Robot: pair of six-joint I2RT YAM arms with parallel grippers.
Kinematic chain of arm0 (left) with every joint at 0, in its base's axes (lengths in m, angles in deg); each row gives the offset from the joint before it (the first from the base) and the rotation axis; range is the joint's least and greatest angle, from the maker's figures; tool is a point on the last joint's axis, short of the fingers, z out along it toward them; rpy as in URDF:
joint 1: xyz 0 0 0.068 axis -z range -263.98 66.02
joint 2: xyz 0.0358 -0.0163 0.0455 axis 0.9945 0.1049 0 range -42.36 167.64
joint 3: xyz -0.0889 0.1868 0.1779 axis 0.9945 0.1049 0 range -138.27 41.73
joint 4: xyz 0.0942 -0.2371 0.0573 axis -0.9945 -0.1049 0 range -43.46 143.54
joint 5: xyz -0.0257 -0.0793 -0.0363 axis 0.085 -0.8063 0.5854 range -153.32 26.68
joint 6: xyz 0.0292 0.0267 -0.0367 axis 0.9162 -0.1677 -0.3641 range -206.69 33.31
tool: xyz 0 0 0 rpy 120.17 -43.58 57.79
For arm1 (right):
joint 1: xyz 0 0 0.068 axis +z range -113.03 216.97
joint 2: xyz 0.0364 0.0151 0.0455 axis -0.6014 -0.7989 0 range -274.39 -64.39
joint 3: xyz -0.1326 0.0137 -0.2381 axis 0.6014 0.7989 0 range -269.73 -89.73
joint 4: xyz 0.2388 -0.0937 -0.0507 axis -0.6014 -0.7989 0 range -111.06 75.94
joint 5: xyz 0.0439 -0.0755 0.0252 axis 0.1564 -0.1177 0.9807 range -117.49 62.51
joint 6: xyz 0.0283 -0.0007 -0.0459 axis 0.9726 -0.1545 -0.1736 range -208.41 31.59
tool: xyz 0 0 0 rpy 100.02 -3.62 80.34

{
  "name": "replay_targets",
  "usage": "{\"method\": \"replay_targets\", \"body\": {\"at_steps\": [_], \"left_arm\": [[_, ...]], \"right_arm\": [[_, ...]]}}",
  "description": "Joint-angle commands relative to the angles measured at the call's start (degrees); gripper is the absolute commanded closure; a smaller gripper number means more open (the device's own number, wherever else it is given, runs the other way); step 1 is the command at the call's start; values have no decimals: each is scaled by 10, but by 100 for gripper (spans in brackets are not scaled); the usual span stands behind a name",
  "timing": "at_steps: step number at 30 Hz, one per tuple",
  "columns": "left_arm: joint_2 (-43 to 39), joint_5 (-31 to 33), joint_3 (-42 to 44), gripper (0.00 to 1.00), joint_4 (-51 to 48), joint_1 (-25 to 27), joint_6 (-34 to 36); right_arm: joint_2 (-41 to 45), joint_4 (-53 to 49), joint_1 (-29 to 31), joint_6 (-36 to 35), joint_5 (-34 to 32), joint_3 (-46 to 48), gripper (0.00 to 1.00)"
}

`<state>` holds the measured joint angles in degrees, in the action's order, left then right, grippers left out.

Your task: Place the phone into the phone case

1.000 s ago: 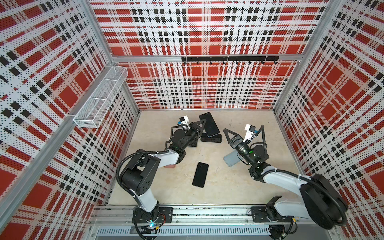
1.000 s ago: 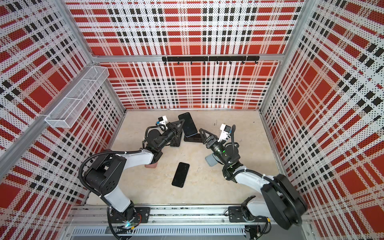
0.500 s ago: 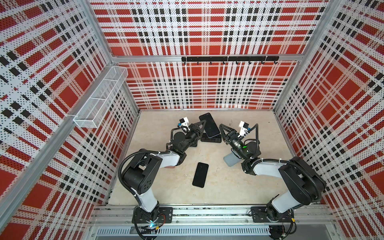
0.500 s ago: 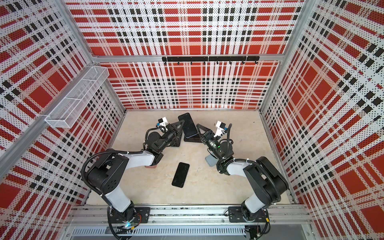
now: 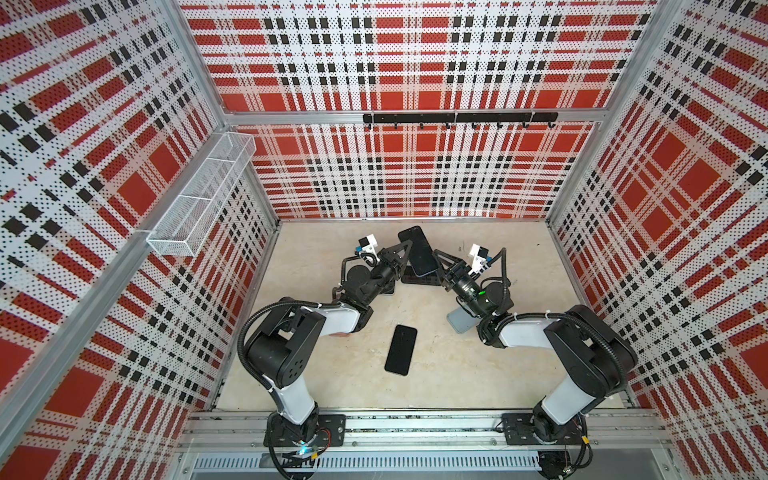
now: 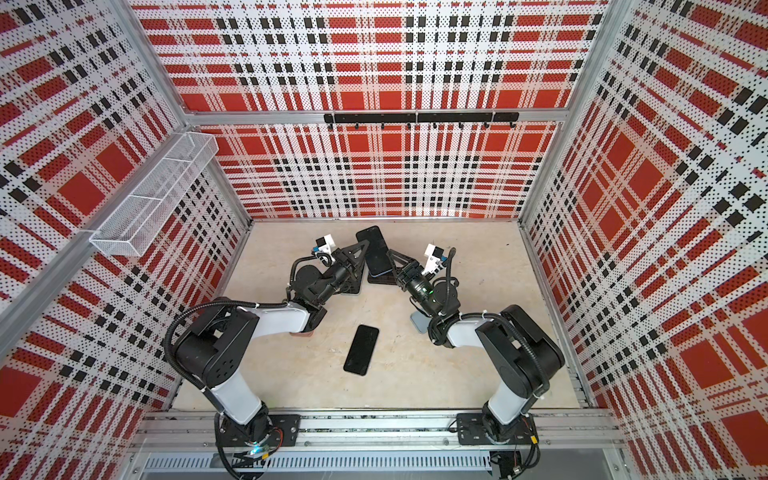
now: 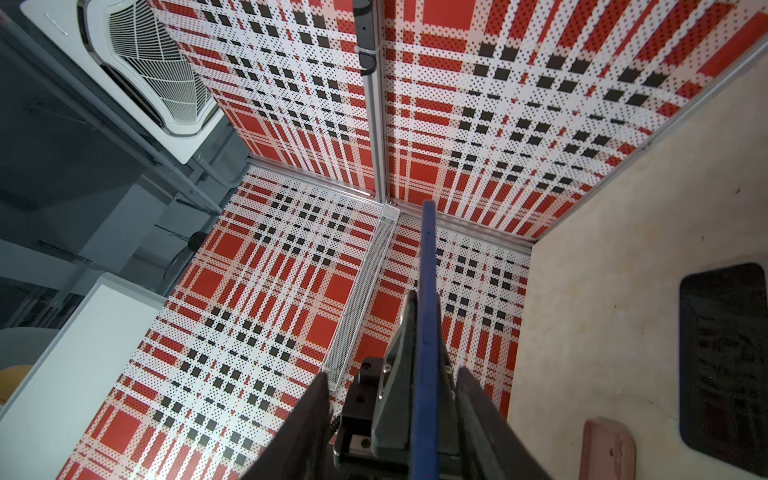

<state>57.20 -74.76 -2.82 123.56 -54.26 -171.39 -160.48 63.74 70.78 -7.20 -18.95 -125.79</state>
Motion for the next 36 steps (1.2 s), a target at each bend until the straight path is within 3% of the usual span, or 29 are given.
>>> {"method": "replay_targets", "body": {"at_steps": [1, 16, 20, 26, 30, 32, 36], "left_arm": [[3, -9, -15, 100, 54, 3, 10], [13, -7, 1, 100, 61, 4, 11], [5, -8, 4, 99, 60, 3, 20], [-12, -2, 20, 45, 57, 0, 36], [-37, -9, 44, 31, 41, -16, 44], [-62, -22, 63, 0, 14, -33, 51], [-152, -54, 105, 1, -136, -74, 71]], "right_arm": [[-9, 35, 4, 25, 17, -18, 60], [-4, 36, 5, 12, 16, -14, 96], [2, 36, 5, 3, 7, -8, 100], [20, 35, -6, -15, 3, 4, 100], [47, 35, -30, -38, 10, 24, 100], [62, 35, -51, -45, 23, 38, 100], [90, 30, -95, -55, 48, 74, 100]]}}
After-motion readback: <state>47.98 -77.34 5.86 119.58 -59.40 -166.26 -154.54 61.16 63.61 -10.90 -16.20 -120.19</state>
